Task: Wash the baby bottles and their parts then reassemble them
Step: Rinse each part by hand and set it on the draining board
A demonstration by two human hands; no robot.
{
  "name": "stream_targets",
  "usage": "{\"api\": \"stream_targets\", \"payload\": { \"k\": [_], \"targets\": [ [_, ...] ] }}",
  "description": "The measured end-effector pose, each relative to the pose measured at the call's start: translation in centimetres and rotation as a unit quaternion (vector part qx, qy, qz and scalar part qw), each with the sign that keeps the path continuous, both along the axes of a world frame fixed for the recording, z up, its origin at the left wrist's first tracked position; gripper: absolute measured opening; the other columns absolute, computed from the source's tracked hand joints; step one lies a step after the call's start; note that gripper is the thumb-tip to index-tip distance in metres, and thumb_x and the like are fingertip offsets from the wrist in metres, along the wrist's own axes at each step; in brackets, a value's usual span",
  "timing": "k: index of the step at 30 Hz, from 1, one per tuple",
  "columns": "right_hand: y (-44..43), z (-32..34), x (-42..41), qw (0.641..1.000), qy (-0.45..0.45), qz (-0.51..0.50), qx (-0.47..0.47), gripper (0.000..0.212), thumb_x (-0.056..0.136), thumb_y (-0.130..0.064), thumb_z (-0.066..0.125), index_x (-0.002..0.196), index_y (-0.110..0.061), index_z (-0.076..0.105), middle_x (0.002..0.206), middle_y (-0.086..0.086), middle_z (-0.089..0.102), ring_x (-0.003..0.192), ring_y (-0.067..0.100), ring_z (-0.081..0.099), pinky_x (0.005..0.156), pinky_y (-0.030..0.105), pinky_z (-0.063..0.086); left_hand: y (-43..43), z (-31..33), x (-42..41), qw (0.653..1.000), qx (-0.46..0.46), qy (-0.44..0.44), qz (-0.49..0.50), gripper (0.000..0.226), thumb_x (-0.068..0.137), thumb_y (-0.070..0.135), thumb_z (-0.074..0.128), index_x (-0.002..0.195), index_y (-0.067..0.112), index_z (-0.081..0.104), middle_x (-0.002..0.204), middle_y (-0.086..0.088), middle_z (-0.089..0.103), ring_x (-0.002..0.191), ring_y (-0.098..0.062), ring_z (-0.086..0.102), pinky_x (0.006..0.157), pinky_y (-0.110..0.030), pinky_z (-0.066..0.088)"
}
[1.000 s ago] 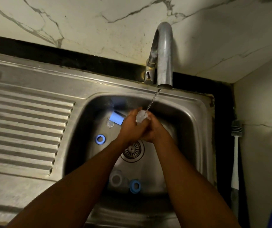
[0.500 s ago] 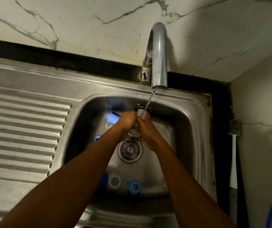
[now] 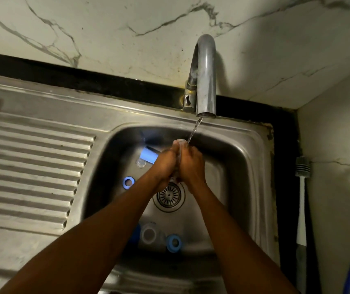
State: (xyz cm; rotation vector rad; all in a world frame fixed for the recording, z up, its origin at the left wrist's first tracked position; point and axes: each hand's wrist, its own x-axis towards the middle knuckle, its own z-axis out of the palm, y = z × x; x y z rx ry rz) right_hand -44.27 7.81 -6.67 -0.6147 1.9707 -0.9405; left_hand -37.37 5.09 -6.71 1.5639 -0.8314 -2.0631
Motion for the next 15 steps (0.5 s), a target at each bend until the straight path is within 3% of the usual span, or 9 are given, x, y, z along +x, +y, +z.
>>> {"api": "stream_targets", "payload": {
  "k": [3, 5, 7, 9, 11, 13, 15],
  "targets": [
    [-1.8, 2.0, -0.7, 0.979, -0.160, -0.061, 0.110, 0.038, 0.100, -0.050, 0.046, 0.086, -0.020, 0.064, 0.105, 0.016, 0.071, 0.092, 0.029, 0.067, 0.089, 0.047, 0.055, 1.4, -0.8, -1.0, 0.993, -0.095, -0.018, 0.072, 0.041, 0.106, 0.037, 0.044, 0.144, 0.024, 0.050, 0.142, -0.010, 0.057, 0.128, -0.025, 0.056, 0.100, -0.038, 0.051],
    [-2.0, 2.9, -1.9, 0.939, -0.304, -0.115, 0.111, 0.036, 0.105, -0.041, 0.041, 0.092, -0.015, 0.063, 0.111, 0.016, 0.069, 0.096, 0.029, 0.066, 0.084, 0.041, 0.053, 2.0, -0.8, -1.3, 0.973, -0.225, -0.045, 0.033, 0.043, 0.104, 0.036, 0.049, 0.146, 0.025, 0.049, 0.154, -0.003, 0.046, 0.138, -0.017, 0.046, 0.109, -0.031, 0.043],
    [-1.9, 3.1, -3.0, 0.902, -0.389, -0.160, 0.101, 0.038, 0.104, -0.040, 0.043, 0.104, -0.009, 0.065, 0.108, 0.016, 0.071, 0.104, 0.029, 0.066, 0.083, 0.038, 0.052, 1.9, -1.0, -1.2, 0.934, -0.341, -0.103, -0.004, 0.034, 0.099, 0.040, 0.053, 0.129, 0.027, 0.062, 0.138, 0.001, 0.060, 0.125, -0.010, 0.056, 0.104, -0.031, 0.048],
    [-1.9, 3.1, -2.8, 0.904, -0.389, -0.148, 0.096, 0.035, 0.102, -0.037, 0.048, 0.096, -0.009, 0.067, 0.088, 0.012, 0.073, 0.088, 0.024, 0.066, 0.082, 0.038, 0.054, 1.6, -0.2, -1.1, 0.910, -0.386, -0.151, 0.014, 0.015, 0.101, 0.033, 0.052, 0.096, 0.030, 0.065, 0.094, 0.006, 0.070, 0.089, -0.004, 0.066, 0.080, -0.028, 0.054],
    [-1.7, 3.2, -1.7, 0.924, -0.359, -0.108, 0.075, 0.033, 0.103, -0.032, 0.047, 0.088, -0.010, 0.067, 0.078, 0.008, 0.071, 0.080, 0.020, 0.064, 0.080, 0.035, 0.054, 0.7, 0.1, -1.2, 0.899, -0.394, -0.183, 0.057, 0.035, 0.104, 0.025, 0.049, 0.070, 0.030, 0.056, 0.063, 0.010, 0.058, 0.060, 0.000, 0.058, 0.058, -0.016, 0.044],
    [-1.6, 3.0, -0.6, 0.943, -0.310, -0.096, 0.065, 0.033, 0.102, -0.034, 0.047, 0.092, -0.012, 0.069, 0.086, 0.010, 0.072, 0.085, 0.022, 0.065, 0.076, 0.035, 0.054, 0.4, 0.0, -1.5, 0.902, -0.367, -0.211, 0.080, 0.044, 0.105, 0.020, 0.048, 0.061, 0.028, 0.050, 0.056, 0.010, 0.050, 0.054, -0.001, 0.051, 0.052, -0.013, 0.037],
    [-1.8, 2.2, -0.5, 0.964, -0.246, -0.084, 0.054, 0.034, 0.102, -0.038, 0.046, 0.088, -0.016, 0.068, 0.093, 0.013, 0.070, 0.092, 0.028, 0.065, 0.082, 0.040, 0.054, 0.6, 0.1, -1.9, 0.914, -0.339, -0.210, 0.078, 0.042, 0.104, 0.021, 0.045, 0.063, 0.024, 0.051, 0.060, 0.009, 0.047, 0.060, -0.006, 0.048, 0.062, -0.027, 0.045]
  ]
}}
